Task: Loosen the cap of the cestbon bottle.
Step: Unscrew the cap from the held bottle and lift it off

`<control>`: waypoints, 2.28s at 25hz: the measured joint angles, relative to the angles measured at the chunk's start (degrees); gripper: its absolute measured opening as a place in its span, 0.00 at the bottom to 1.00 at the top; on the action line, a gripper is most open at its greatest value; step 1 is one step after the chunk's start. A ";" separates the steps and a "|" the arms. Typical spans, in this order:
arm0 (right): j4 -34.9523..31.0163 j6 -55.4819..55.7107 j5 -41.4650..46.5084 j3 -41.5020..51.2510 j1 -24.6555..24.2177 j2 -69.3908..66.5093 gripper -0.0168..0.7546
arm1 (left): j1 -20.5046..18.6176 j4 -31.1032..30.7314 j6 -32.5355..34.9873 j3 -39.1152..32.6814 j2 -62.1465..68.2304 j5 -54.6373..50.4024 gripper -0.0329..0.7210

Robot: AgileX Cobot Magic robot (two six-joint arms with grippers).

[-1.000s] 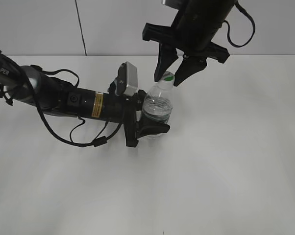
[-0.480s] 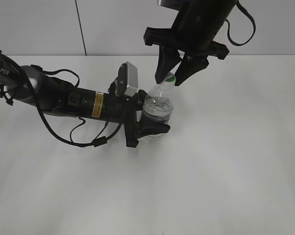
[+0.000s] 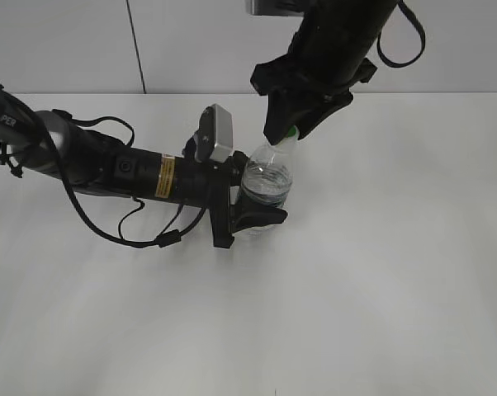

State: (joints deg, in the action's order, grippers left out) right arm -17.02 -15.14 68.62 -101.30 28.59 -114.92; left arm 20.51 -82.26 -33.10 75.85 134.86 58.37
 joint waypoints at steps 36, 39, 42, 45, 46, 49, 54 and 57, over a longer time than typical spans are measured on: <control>0.19 -53.10 0.26 -0.11 0.00 0.16 0.41 | -0.22 -0.63 0.04 0.00 0.23 2.53 0.59; 0.19 -58.58 0.26 -0.11 0.00 0.16 0.41 | -0.27 -0.87 -0.01 0.00 0.25 2.87 0.59; 0.19 -62.78 0.22 -0.11 0.00 0.16 0.41 | -0.27 -0.91 -0.01 0.00 0.25 2.87 0.59; 0.19 -64.71 0.22 -0.11 0.00 0.16 0.41 | -0.30 -0.91 -0.01 0.00 0.25 2.90 0.59; 0.19 -64.86 0.22 -0.11 0.00 0.16 0.41 | -0.30 -0.91 -0.01 0.00 0.25 2.90 0.59; 0.14 -65.24 0.16 -0.11 0.00 0.16 0.41 | -0.34 -0.91 -0.01 0.00 0.25 3.00 0.59; 0.03 -65.43 -0.02 -0.11 0.00 0.16 0.44 | -0.34 -0.83 -0.19 0.00 0.25 3.69 0.59; 0.03 -65.49 -0.02 -0.05 0.00 0.08 0.52 | -0.29 0.02 -0.18 0.00 0.25 6.76 0.59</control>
State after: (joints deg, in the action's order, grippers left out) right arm -16.98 -80.63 68.59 -101.35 28.59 -114.83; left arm 20.23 -82.24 -33.28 75.85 135.11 65.13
